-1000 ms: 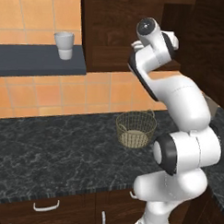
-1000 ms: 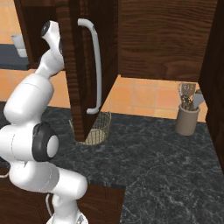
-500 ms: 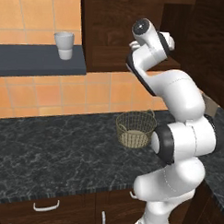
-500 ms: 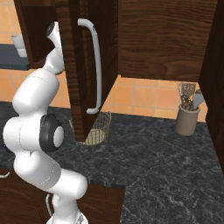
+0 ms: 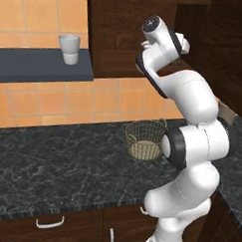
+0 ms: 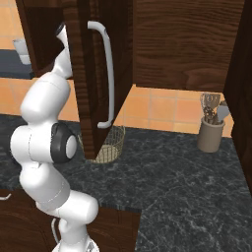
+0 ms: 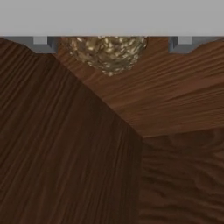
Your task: Open the cabinet, pick up the bread from the cabinet and place it in the basket. Then move the basket to the dining counter.
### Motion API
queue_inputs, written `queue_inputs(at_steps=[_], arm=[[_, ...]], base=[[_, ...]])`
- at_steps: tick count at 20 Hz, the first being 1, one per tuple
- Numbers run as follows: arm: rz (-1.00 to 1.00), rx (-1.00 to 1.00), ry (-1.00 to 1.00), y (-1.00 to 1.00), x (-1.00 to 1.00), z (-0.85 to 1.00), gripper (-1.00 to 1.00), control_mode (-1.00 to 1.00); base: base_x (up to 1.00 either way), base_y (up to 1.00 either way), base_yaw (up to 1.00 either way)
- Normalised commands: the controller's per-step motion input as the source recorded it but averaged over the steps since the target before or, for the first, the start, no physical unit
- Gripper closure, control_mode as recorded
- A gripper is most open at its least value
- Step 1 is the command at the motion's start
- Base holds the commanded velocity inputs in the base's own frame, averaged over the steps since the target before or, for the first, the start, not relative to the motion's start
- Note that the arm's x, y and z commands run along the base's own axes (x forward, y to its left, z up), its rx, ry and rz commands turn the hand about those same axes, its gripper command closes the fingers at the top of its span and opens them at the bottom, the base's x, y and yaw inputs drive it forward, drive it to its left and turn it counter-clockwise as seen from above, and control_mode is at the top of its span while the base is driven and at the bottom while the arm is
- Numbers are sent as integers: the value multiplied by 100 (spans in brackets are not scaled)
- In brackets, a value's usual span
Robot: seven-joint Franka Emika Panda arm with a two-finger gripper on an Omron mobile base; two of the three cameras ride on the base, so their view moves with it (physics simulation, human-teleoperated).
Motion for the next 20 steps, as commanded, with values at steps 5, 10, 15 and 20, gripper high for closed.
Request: queue_inputs(at_steps=[5, 10, 15, 20], arm=[[-17, 4, -5, -1, 0, -7, -100, -100], [-19, 5, -8, 0, 0, -22, -100, -100], [-16, 18, -9, -12, 0, -25, -100, -100], [-3, 16, -7, -7, 0, -43, -100, -100]], base=[[0, 0, 0], [0, 0, 0], [0, 0, 0], [0, 0, 0]])
